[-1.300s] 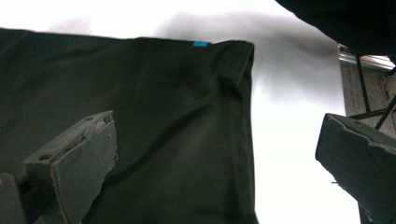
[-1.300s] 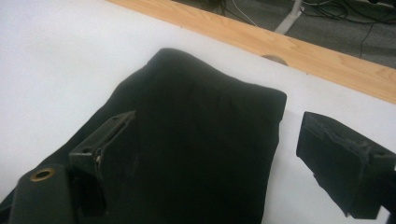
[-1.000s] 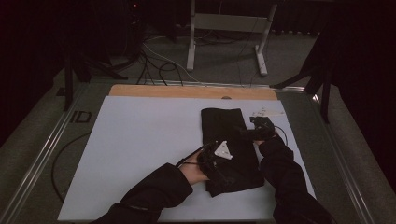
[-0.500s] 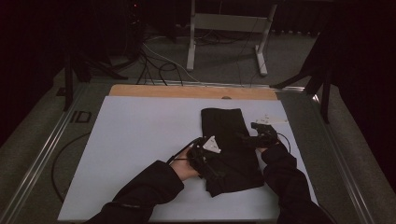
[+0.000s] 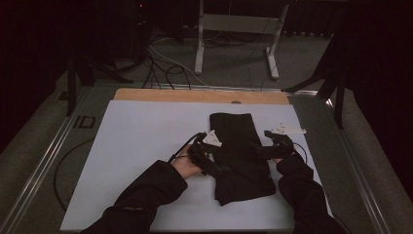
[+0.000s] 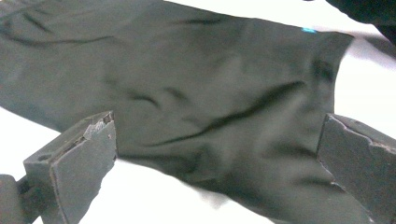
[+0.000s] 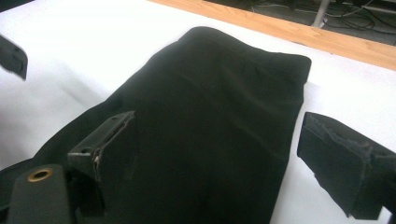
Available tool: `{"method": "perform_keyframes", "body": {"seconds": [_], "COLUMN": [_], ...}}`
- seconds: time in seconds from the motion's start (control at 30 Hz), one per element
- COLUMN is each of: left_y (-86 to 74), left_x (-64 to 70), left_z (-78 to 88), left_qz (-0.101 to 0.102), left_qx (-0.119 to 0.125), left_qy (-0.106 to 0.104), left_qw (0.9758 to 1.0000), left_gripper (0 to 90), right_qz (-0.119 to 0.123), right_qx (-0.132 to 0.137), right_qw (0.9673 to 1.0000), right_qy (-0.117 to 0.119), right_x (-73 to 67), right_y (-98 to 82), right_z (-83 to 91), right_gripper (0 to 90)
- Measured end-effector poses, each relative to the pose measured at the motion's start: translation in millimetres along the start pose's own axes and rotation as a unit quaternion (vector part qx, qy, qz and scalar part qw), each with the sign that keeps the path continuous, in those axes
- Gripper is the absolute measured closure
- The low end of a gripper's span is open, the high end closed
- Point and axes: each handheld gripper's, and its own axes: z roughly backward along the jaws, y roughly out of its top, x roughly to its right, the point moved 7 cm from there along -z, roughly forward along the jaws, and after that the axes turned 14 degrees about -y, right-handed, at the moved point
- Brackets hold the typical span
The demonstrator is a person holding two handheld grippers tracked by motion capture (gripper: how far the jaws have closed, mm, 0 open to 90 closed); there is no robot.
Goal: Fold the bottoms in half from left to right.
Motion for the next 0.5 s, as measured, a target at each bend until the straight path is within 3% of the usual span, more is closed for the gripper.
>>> {"method": "perform_keyframes", "body": {"seconds": [0.23,0.3,0.5], "left_y": [1.3,1.9,4.1], "left_x": [-16.7,-25.9,-39.2], "left_z": [7.1,10.6,15.5], "left_qz": [0.017,0.034,0.047], "left_qx": [0.011,0.021,0.034], "left_qy": [0.024,0.036,0.059], "left_qw": [0.9995,0.9986,0.9966], "left_gripper": [0.8,0.7,0.7], "right_qz": [-0.004,-0.004,-0.010], "right_qx": [0.000,-0.001,-0.009], "right_qw": [1.0000,0.9999,0.9999], "right_qy": [-0.008,-0.011,-0.009], "right_x": [6.8,9.8,15.5], "right_y": [-1.3,-2.0,-3.0], "right_z": [0.1,-0.8,-4.2], "right_gripper": [12.3,12.2,11.8]}}
